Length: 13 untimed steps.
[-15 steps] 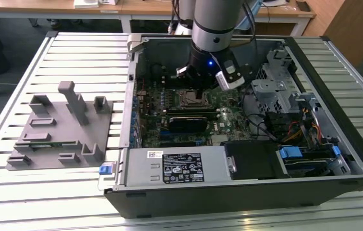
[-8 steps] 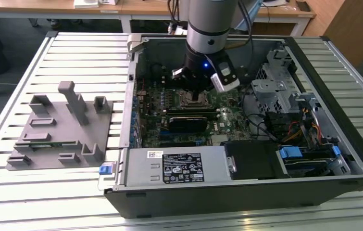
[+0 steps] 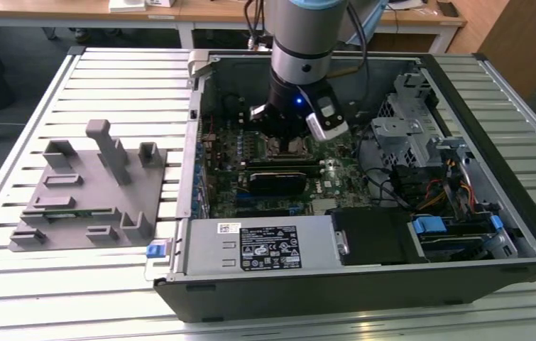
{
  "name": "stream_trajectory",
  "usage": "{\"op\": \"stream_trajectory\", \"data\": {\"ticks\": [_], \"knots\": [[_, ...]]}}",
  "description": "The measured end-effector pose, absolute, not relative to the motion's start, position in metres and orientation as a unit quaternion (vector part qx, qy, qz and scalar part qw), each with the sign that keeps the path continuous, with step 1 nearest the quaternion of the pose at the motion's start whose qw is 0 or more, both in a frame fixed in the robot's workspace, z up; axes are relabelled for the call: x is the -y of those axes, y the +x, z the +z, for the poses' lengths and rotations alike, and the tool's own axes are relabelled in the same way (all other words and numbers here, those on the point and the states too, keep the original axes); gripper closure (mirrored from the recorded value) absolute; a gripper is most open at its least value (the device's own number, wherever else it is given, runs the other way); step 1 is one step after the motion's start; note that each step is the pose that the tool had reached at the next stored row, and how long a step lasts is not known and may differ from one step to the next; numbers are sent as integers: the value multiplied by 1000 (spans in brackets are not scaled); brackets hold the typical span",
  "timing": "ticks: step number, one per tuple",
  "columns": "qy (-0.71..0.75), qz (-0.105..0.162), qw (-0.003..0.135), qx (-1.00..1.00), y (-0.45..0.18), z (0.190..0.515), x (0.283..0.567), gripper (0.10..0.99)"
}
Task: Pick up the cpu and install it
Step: 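Install the second cpu locking lever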
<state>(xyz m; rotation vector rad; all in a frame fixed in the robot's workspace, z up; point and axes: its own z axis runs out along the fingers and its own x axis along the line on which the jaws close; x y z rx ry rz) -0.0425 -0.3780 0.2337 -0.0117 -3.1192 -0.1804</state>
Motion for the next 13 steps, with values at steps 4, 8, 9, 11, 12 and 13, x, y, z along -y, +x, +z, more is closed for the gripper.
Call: {"op": "stream_trajectory", "data": {"ticks": [4, 8, 9, 11, 12, 13], "knots": [[-4, -58, 13, 998, -43, 228, 378, 980], [-4, -58, 17, 998, -43, 224, 378, 980], [-4, -58, 18, 998, -43, 223, 378, 980], [-4, -58, 19, 998, -44, 221, 378, 980], [-4, -59, 19, 998, -43, 221, 379, 980], [-4, -63, 19, 998, -44, 220, 381, 980]]}}
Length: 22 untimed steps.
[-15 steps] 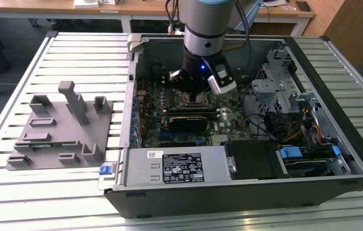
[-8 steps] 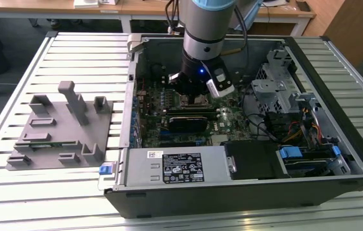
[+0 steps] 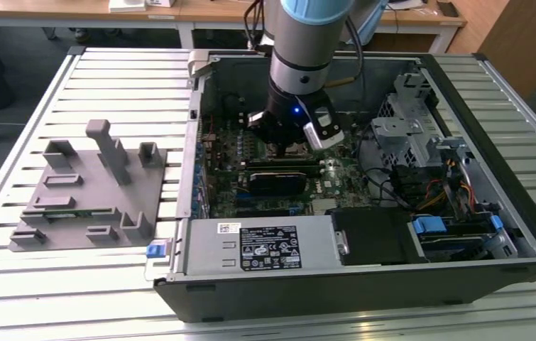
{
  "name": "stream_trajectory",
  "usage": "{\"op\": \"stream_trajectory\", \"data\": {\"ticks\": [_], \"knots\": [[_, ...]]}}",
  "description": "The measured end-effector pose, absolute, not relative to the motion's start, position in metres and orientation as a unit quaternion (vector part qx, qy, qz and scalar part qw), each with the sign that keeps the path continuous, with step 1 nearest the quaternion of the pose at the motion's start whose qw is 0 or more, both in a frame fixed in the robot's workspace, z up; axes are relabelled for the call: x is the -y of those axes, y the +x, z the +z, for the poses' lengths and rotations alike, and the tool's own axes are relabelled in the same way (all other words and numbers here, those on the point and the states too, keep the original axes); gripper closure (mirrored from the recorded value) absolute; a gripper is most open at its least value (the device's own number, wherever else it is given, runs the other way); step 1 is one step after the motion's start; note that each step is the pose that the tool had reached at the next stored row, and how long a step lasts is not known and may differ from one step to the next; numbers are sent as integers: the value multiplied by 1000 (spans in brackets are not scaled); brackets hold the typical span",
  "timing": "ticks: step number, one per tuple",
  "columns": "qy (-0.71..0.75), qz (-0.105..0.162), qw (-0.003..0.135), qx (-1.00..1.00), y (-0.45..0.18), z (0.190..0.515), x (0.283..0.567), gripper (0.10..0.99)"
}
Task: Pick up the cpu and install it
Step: 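Install the second cpu locking lever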
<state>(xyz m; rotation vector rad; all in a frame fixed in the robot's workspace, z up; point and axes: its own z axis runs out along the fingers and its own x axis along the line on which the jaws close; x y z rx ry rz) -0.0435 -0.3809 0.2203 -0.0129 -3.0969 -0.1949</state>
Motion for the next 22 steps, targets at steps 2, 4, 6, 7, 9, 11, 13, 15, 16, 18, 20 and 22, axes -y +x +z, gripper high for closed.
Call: {"op": "stream_trajectory", "data": {"ticks": [2, 4, 6, 7, 9, 11, 13, 15, 16, 18, 20, 22], "knots": [[-4, -70, 19, 997, -44, 220, 383, 980], [-4, -79, 19, 997, -44, 220, 385, 980], [-4, -86, 19, 996, -45, 220, 387, 980], [-4, -89, 19, 996, -46, 220, 389, 980], [-4, -91, 19, 996, -49, 220, 391, 980], [-4, -93, 19, 995, -51, 219, 393, 980], [-4, -95, 19, 995, -53, 218, 395, 980], [-4, -97, 19, 995, -54, 217, 396, 980], [-4, -97, 19, 995, -54, 216, 396, 980], [-4, -99, 19, 995, -54, 214, 396, 980], [-4, -101, 19, 995, -55, 212, 396, 980], [-4, -103, 19, 995, -55, 210, 396, 980]]}}
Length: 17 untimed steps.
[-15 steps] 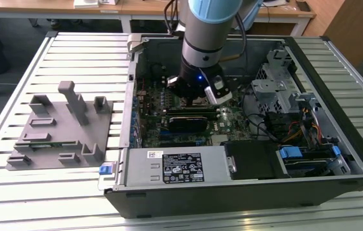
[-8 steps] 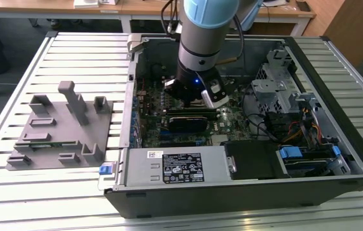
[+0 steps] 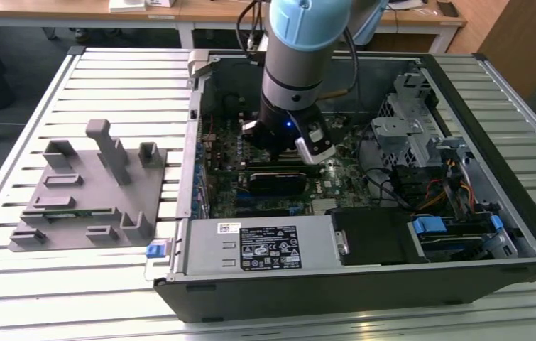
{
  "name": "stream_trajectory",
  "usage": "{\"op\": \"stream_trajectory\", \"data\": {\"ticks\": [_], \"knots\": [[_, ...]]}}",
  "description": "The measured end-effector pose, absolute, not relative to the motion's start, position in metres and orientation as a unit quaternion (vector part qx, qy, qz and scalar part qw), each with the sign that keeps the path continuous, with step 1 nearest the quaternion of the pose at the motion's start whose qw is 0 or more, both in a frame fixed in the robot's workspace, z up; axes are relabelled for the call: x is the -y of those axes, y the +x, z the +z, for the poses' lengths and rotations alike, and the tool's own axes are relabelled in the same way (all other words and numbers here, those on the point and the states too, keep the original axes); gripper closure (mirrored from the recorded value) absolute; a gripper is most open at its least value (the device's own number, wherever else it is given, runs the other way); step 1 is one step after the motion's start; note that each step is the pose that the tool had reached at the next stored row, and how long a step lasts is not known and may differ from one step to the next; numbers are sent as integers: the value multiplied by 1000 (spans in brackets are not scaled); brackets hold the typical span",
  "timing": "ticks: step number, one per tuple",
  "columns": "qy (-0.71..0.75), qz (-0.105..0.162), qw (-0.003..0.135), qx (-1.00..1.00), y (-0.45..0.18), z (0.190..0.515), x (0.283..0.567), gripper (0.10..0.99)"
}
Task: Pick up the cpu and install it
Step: 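Install the second cpu locking lever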
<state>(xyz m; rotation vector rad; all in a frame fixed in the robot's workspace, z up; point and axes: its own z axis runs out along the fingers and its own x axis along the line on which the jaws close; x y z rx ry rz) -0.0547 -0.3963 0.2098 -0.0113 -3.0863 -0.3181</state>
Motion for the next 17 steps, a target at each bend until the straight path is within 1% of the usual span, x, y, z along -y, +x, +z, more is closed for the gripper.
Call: {"op": "stream_trajectory", "data": {"ticks": [5, 9, 17], "knots": [[-4, -106, 19, 994, -55, 205, 396, 980], [-4, -115, 19, 993, -60, 204, 397, 980], [-4, -119, 19, 993, -65, 201, 401, 980]]}}
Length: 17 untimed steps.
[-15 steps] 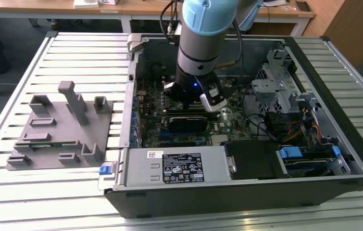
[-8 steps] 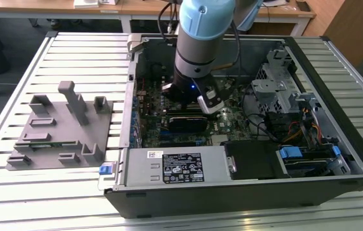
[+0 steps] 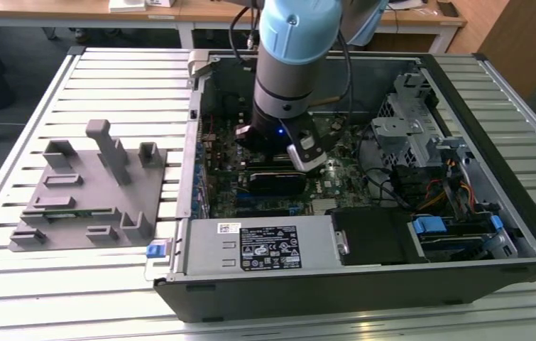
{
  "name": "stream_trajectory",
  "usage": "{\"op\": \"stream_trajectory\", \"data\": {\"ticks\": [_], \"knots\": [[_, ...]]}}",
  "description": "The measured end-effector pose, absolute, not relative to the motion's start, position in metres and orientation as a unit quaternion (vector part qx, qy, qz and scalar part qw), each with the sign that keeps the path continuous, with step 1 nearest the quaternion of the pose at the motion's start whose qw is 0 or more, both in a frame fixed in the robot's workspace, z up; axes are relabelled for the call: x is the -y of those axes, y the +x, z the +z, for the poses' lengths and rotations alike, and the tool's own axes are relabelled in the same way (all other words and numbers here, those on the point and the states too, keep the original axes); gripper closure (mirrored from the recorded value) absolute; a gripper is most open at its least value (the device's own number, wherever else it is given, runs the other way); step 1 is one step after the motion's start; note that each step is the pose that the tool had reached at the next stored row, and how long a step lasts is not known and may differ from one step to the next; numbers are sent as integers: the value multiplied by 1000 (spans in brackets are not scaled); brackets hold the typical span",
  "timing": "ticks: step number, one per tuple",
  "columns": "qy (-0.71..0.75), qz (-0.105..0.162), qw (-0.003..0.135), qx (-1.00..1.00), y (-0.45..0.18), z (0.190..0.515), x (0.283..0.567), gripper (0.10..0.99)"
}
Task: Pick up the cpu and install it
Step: 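Install the second cpu locking lever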
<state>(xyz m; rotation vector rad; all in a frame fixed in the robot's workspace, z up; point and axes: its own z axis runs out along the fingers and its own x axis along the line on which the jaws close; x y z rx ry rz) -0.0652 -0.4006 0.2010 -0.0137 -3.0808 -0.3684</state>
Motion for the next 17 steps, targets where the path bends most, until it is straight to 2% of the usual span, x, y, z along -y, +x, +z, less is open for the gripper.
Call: {"op": "stream_trajectory", "data": {"ticks": [17], "knots": [[-4, -135, 19, 991, -68, 194, 400, 980]]}}
